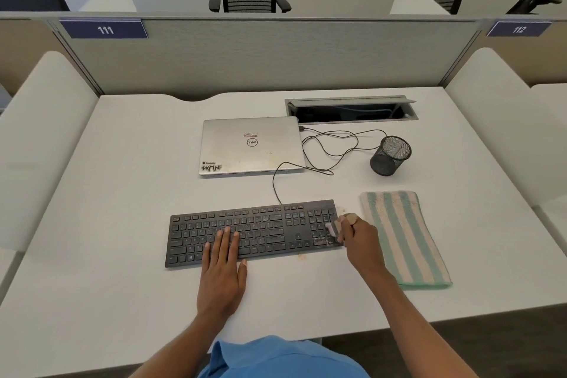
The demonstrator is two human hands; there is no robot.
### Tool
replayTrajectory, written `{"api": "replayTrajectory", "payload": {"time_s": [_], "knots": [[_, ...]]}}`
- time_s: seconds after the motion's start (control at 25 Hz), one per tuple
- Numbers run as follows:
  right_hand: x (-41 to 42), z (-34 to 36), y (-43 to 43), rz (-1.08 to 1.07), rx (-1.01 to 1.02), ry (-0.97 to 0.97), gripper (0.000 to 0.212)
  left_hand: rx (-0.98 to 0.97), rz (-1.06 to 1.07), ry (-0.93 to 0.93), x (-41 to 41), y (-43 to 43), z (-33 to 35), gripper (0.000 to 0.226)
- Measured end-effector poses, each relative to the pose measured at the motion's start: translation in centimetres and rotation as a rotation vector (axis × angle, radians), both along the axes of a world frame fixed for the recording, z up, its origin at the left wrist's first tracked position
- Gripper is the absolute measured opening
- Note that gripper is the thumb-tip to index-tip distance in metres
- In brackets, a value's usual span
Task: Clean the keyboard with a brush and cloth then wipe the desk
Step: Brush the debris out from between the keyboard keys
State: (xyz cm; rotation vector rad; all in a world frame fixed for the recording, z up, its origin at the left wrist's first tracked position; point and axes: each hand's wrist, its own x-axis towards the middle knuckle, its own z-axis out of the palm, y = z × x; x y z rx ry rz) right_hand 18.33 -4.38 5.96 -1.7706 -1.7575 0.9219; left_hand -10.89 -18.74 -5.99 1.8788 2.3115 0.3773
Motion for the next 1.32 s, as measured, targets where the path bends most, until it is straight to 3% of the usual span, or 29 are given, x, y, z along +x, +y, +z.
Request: {"api": "replayTrajectory", "payload": {"time_s": [0.48,0.68,0.92,1.32], "knots": [[0.1,-0.2,0.0,0.099,-0.009,-0.096,0.042,-0.004,0.011,0.0,0.0,0.0,0.2,0.068],[-1.9,0.4,0.9,0.06,0.028,0.017,0.038,-0.014,0.011,0.0,0.0,0.0,0.2,0.069],[-2.0,0.3,1.1,0.094,-0.031,-0.071,0.041,-0.014,0.014,-0.007,0.0,0.0,0.4,0.069],[-2.0,1.1,0.5,0.089,-0.018,-0.051,0.041,-0.021,0.015,-0.001,0.0,0.0,0.4,0.069]]}}
